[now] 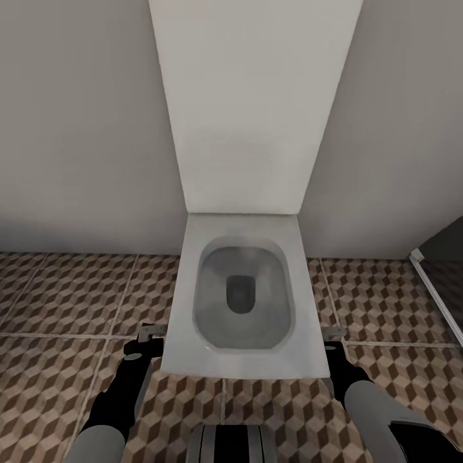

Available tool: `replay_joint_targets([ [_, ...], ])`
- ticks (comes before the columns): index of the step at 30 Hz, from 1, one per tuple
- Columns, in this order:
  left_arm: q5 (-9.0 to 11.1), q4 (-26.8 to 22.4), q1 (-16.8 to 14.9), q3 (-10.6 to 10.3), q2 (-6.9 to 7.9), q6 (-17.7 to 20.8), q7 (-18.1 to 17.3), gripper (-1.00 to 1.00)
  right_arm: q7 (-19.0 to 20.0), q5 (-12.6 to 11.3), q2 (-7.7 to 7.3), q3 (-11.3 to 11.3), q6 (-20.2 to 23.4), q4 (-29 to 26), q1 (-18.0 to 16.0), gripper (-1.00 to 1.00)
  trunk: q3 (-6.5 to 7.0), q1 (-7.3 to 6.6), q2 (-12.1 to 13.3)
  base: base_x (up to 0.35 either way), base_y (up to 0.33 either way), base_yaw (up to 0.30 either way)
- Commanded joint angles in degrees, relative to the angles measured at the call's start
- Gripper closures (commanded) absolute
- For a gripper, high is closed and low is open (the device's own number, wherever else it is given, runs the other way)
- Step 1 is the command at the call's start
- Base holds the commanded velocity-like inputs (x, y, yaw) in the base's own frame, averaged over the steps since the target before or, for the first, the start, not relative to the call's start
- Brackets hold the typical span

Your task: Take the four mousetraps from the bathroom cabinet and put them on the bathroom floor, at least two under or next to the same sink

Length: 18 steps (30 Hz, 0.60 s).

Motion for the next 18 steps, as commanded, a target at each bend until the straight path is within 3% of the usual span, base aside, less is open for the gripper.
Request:
replay_joint_targets([
  [1, -0.4, -0.1, 0.0, 0.2, -0.06, 0.2, -0.3, 1.0, 0.1, 0.6, 0.05, -0.4, 0.4, -0.1, 0.0, 1.0, -0.04, -0.01, 0.0, 0.0, 0.0, 0.0],
  [18, -0.4, -0.1, 0.0, 0.1, -0.06, 0.1, -0.3, 1.0, 0.1, 0.6, -0.03, -0.4, 0.4, -0.1, 0.0, 1.0, -0.04, -0.01, 0.0, 0.022, 0.0, 0.0],
])
